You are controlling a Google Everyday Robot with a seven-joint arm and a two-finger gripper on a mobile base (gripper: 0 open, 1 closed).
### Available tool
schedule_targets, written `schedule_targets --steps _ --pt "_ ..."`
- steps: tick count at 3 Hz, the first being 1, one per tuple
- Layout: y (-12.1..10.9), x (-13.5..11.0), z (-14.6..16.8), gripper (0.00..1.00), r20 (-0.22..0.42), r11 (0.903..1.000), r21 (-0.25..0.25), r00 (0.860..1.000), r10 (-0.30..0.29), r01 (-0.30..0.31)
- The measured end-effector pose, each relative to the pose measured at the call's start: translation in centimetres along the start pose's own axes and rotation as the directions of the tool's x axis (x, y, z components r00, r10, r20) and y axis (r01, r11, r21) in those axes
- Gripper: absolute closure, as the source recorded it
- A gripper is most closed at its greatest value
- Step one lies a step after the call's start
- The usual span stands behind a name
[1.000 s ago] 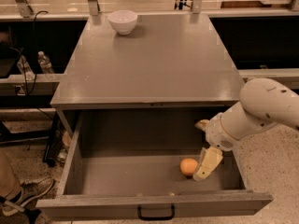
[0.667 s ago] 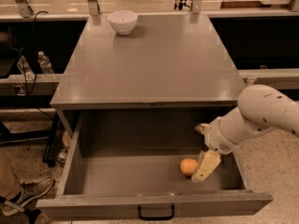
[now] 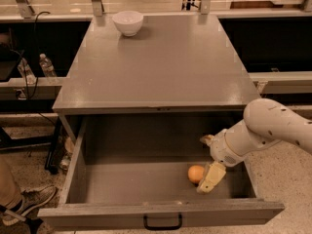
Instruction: Pick orange from top drawer and place on counter
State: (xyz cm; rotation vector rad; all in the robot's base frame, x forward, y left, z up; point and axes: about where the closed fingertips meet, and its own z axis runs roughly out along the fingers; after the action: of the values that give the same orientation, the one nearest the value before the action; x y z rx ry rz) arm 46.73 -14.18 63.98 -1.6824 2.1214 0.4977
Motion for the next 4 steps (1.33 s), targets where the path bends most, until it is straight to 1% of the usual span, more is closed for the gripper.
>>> schedule_targets --steps 1,2,3,4 --pt "0.1 0.9 1.1 0.00 0.016 0.9999 -0.008 1.000 0.015 -0.015" --pt "0.2 1.2 2.1 0.00 0.029 0.9996 -0.021 0.999 0.021 -0.020" --pt "0.3 1.2 2.9 0.17 0.043 0.9991 -0.032 0.999 0.027 -0.026" --pt "0.4 1.1 3.7 0.40 0.053 0.9986 -0.045 0.998 0.029 -0.027"
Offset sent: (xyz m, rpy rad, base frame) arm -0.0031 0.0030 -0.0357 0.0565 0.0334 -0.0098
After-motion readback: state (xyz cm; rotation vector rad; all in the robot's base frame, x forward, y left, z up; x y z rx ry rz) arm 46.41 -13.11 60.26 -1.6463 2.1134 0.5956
